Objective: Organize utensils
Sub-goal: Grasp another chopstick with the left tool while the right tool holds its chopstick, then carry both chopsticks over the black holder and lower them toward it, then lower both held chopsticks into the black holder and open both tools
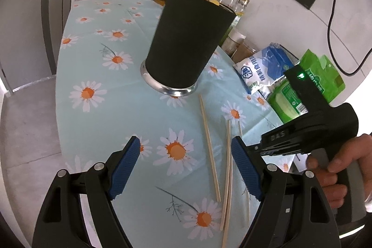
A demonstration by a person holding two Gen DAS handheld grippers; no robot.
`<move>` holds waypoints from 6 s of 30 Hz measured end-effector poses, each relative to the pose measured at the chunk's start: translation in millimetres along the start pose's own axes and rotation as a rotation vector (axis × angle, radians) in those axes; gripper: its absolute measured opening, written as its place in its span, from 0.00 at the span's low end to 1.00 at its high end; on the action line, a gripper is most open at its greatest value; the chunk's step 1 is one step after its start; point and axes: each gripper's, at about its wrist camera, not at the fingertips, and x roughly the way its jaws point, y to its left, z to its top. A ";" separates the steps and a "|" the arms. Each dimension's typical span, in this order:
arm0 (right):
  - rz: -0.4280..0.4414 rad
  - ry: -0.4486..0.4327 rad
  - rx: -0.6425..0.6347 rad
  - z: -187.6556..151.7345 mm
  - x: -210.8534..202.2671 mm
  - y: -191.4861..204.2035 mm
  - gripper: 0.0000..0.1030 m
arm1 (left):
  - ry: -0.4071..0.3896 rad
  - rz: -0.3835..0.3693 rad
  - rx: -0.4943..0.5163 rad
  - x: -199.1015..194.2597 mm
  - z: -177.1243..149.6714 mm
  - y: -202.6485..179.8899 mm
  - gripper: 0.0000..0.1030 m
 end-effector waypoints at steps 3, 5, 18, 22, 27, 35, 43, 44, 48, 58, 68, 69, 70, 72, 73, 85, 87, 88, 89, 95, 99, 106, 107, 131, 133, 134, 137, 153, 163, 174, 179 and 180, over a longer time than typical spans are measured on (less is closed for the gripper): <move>0.047 -0.021 -0.014 -1.1 -12.8 -4.7 0.05 | 0.029 0.014 0.015 8.2 5.4 -6.7 0.76; 0.071 -0.050 -0.051 -3.3 -26.9 -5.7 0.05 | 0.052 0.020 0.030 14.0 9.0 -11.6 0.75; 0.277 -0.083 -0.127 18.9 -64.9 -36.6 0.05 | 0.278 0.084 0.044 73.7 24.9 -36.7 0.57; 0.311 -0.085 -0.145 25.2 -73.1 -47.0 0.05 | 0.364 0.125 0.049 96.8 30.2 -41.6 0.49; 0.352 -0.074 -0.156 30.9 -72.5 -59.9 0.05 | 0.447 0.155 0.025 119.0 35.2 -44.0 0.33; 0.383 -0.068 -0.211 42.9 -76.2 -75.4 0.05 | 0.504 0.261 0.043 137.0 40.2 -56.0 0.24; 0.410 -0.068 -0.265 54.3 -77.8 -86.2 0.05 | 0.541 0.304 0.007 151.7 48.8 -62.0 0.04; 0.415 -0.062 -0.267 56.1 -77.0 -87.3 0.05 | 0.539 0.304 -0.005 152.1 48.9 -61.5 0.04; 0.420 -0.056 -0.279 64.1 -78.4 -91.9 0.05 | 0.533 0.312 -0.023 154.3 53.4 -61.3 0.03; 0.418 -0.066 -0.295 73.3 -79.8 -78.5 0.05 | 0.429 0.313 -0.042 109.9 51.8 -62.4 0.03; 0.446 -0.061 -0.323 60.2 -80.6 -38.5 0.05 | 0.257 0.243 -0.071 46.9 51.7 -70.8 0.03; 0.452 -0.064 -0.321 58.5 -82.2 -35.8 0.05 | 0.246 0.235 -0.074 42.2 52.1 -71.0 0.03; 0.457 -0.067 -0.322 56.2 -84.5 -32.1 0.05 | 0.233 0.227 -0.074 37.9 53.7 -71.5 0.03; 0.462 -0.079 -0.337 51.5 -89.6 -22.8 0.05 | 0.202 0.206 -0.077 30.5 56.7 -70.2 0.03; 0.465 -0.089 -0.346 49.4 -92.7 -18.1 0.05 | 0.189 0.198 -0.080 26.5 58.4 -69.8 0.03; 0.496 -0.288 -0.481 31.0 -123.1 23.5 0.05 | 0.063 0.104 -0.072 -2.9 75.0 -50.5 0.03; 0.505 -0.331 -0.494 30.0 -129.0 27.7 0.05 | 0.034 0.076 -0.066 -8.6 80.4 -48.3 0.03; 0.518 -0.350 -0.514 30.0 -131.5 30.5 0.05 | 0.022 0.066 -0.063 -10.7 82.4 -48.2 0.03; 0.526 -0.364 -0.522 30.1 -132.8 32.5 0.05 | 0.001 0.051 -0.054 -14.4 86.1 -48.5 0.03; 0.554 -0.483 -0.575 30.2 -150.0 45.8 0.05 | -0.082 0.000 -0.012 -30.5 106.8 -52.5 0.03; 0.563 -0.554 -0.597 35.8 -162.7 53.0 0.05 | -0.133 -0.031 -0.002 -37.1 121.1 -51.5 0.03; 0.550 -0.665 -0.662 50.2 -185.4 70.0 0.05 | -0.215 -0.069 0.017 -38.9 146.4 -45.3 0.03; 0.560 -0.670 -0.665 52.7 -189.1 72.2 0.05 | -0.233 -0.081 0.017 -40.1 151.1 -44.2 0.03; 0.578 -0.960 -0.606 81.3 -238.3 87.4 0.05 | -0.555 -0.127 0.146 -43.6 201.7 -32.3 0.03; 0.577 -0.974 -0.596 83.0 -234.2 87.0 0.05 | -0.566 -0.119 0.149 -41.7 202.0 -31.9 0.03; 0.575 -0.981 -0.591 83.3 -231.5 86.9 0.05 | -0.578 -0.106 0.144 -40.9 201.4 -31.2 0.03; 0.543 -0.991 -0.563 87.5 -217.6 85.7 0.05 | -0.575 -0.107 0.137 -33.3 199.6 -28.1 0.03; 0.488 -0.874 -0.511 93.6 -170.9 79.3 0.06 | -0.478 -0.098 0.115 2.7 176.2 -17.4 0.04; 0.499 -0.891 -0.501 78.9 -181.8 72.0 0.20 | -0.460 -0.081 0.104 -6.1 166.7 -19.5 0.05; 0.502 -0.896 -0.489 59.0 -188.3 56.5 0.20 | -0.456 -0.053 0.100 -20.9 153.8 -26.0 0.05; 0.491 -0.900 -0.485 50.7 -189.8 49.7 0.20 | -0.440 -0.064 0.125 -29.7 148.2 -34.1 0.05; 0.493 -0.898 -0.483 49.8 -190.1 47.4 0.20 | -0.436 -0.063 0.129 -31.4 146.6 -36.5 0.05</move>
